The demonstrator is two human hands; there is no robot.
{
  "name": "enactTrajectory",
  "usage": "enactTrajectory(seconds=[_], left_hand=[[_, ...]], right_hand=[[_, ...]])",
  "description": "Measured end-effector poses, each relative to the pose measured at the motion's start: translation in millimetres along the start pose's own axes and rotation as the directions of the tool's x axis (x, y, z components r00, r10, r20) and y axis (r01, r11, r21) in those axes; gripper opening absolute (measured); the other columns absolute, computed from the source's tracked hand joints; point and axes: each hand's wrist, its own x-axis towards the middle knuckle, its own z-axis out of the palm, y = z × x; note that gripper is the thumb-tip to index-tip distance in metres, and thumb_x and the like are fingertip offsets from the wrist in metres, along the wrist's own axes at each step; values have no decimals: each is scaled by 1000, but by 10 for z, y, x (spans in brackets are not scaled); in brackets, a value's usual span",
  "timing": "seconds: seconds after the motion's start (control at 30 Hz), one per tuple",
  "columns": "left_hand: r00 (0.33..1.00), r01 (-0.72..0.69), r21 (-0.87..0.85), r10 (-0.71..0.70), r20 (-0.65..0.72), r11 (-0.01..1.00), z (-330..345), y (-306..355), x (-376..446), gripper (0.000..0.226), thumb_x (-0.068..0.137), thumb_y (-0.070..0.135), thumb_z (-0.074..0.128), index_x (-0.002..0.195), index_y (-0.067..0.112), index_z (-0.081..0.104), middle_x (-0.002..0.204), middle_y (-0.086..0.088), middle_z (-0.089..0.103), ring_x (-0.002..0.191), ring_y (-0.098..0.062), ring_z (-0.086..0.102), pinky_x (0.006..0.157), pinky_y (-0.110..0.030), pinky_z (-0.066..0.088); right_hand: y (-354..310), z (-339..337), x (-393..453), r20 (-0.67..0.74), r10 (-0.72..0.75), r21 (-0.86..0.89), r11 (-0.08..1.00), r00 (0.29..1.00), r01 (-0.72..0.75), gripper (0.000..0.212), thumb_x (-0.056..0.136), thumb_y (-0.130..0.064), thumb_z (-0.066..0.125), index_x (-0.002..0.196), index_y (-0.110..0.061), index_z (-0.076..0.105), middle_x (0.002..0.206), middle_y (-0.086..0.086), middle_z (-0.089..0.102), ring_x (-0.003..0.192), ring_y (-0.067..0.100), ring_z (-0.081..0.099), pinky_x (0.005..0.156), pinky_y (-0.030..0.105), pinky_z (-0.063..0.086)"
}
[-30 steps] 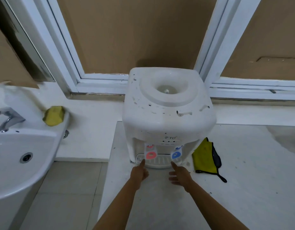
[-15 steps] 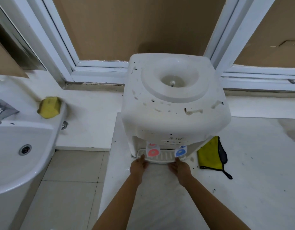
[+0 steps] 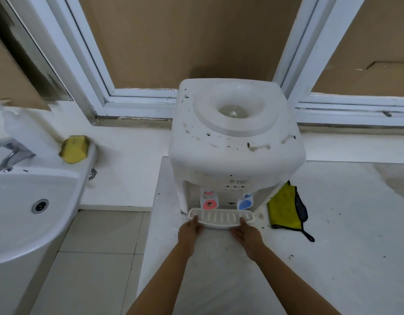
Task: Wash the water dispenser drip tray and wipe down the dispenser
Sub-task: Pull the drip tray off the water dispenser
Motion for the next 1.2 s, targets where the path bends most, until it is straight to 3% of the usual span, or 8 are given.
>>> enactTrajectory(seconds=[0.1,0.3,0.47,0.67,0.83,1.0,1.13,1.2], left_hand=[[1000,-16,17,16,13,1000,-68,-73,-143,28,94,32,59,92,5,68,105,-18,71,103,-29,66,101,-44,48],[994,-105,5,105,22,994,-207,-182,-549,28,94,31,59,94,5,68,105,-18,70,102,-26,67,101,-41,49],[985,-174,-41,175,3,984,-292,-300,-934,32,95,30,58,96,-1,67,104,-20,68,98,-26,67,97,-37,51],[967,-252,-113,244,-78,961,-413,-495,-1464,29,94,29,58,94,1,67,101,-20,69,94,-24,67,96,-38,51],[952,-295,-218,267,-148,930,-691,-714,-1952,30,94,24,60,93,-6,66,91,-20,67,90,-26,66,96,-37,51],[924,-342,-217,285,-256,914,-1058,-873,-2399,33,91,30,64,76,1,69,73,-12,69,84,-26,64,98,-43,50],[898,-390,-263,302,-319,882,-1403,-903,-2720,35,91,30,64,87,-5,68,89,-20,71,90,-27,68,85,-30,58],[888,-399,-264,298,-350,878,-1619,-905,-2844,36,91,31,64,93,-4,69,95,-21,72,94,-28,70,85,-31,57]], right_hand=[[63,-72,-159,35,-27,-13,1000,999,28,37,99,-23,53,126,2,53,104,15,65,96,26,63,93,38,48],[173,-203,-567,128,-82,-9,996,988,84,33,100,-25,52,121,0,57,106,14,67,100,25,64,96,37,48],[225,-333,-874,179,-128,-37,990,976,136,34,99,-23,54,119,4,57,107,22,67,99,31,66,81,31,57],[261,-466,-1292,222,-80,-14,996,972,85,40,99,-28,52,124,3,51,113,25,61,99,32,62,97,42,48],[414,-485,-1689,288,-50,-9,998,956,55,43,98,-27,56,124,6,52,119,26,61,102,31,64,87,38,53],[664,-341,-2083,352,-28,44,999,935,14,44,97,-25,58,129,5,50,122,22,58,104,30,62,94,41,49],[863,-123,-2377,428,-9,27,1000,904,-3,44,96,-25,57,129,3,49,125,23,56,103,30,62,99,45,48],[973,36,-2521,457,-3,15,1000,889,-5,42,97,-25,57,128,2,50,124,22,58,101,29,63,100,46,47]])
